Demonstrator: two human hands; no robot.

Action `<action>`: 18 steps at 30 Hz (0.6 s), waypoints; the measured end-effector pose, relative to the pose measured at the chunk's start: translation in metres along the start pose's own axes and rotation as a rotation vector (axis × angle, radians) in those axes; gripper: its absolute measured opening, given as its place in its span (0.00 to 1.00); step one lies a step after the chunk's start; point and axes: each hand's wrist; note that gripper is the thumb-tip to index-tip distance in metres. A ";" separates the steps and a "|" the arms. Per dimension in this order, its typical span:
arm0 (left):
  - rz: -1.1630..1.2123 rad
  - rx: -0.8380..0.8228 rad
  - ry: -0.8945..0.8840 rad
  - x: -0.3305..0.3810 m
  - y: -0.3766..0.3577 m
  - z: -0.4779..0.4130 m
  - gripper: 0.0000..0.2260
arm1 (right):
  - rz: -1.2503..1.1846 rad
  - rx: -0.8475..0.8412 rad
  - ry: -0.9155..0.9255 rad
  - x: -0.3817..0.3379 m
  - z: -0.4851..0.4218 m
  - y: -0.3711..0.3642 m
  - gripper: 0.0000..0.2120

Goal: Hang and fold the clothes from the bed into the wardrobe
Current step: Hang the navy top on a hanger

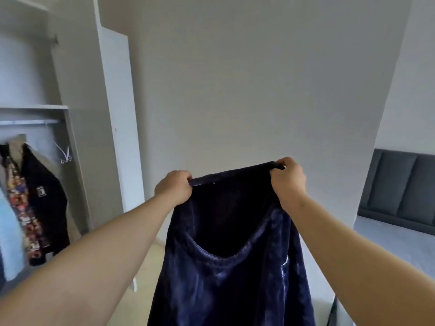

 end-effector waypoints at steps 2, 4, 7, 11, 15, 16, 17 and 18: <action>-0.037 -0.028 0.099 -0.042 0.021 -0.010 0.09 | -0.037 -0.016 -0.002 -0.009 -0.014 -0.034 0.10; -0.068 -0.067 0.218 -0.085 0.046 -0.014 0.08 | -0.073 -0.059 -0.011 -0.017 -0.029 -0.071 0.11; -0.049 -0.096 0.388 -0.145 0.077 -0.015 0.08 | -0.108 -0.115 -0.028 -0.030 -0.047 -0.124 0.14; 0.370 -0.041 0.583 -0.204 0.102 -0.011 0.08 | -0.108 -0.194 -0.029 -0.044 -0.063 -0.195 0.14; 1.043 0.099 0.632 -0.242 0.118 -0.010 0.10 | -0.103 -0.296 -0.013 -0.060 -0.073 -0.267 0.11; 1.122 0.149 0.616 -0.250 0.123 -0.009 0.08 | -0.107 -0.322 -0.007 -0.065 -0.075 -0.284 0.11; 1.188 0.199 0.606 -0.258 0.128 -0.009 0.07 | -0.116 -0.354 -0.005 -0.069 -0.076 -0.301 0.10; 1.252 0.240 0.603 -0.265 0.134 -0.008 0.06 | -0.121 -0.388 -0.005 -0.073 -0.078 -0.318 0.10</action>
Point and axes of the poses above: each hand's wrist, its own z-axis away from the middle knuckle, its own y-axis out of the back of the hand, x = y × z, and after that the axes turned 15 degrees about -x, right-handed
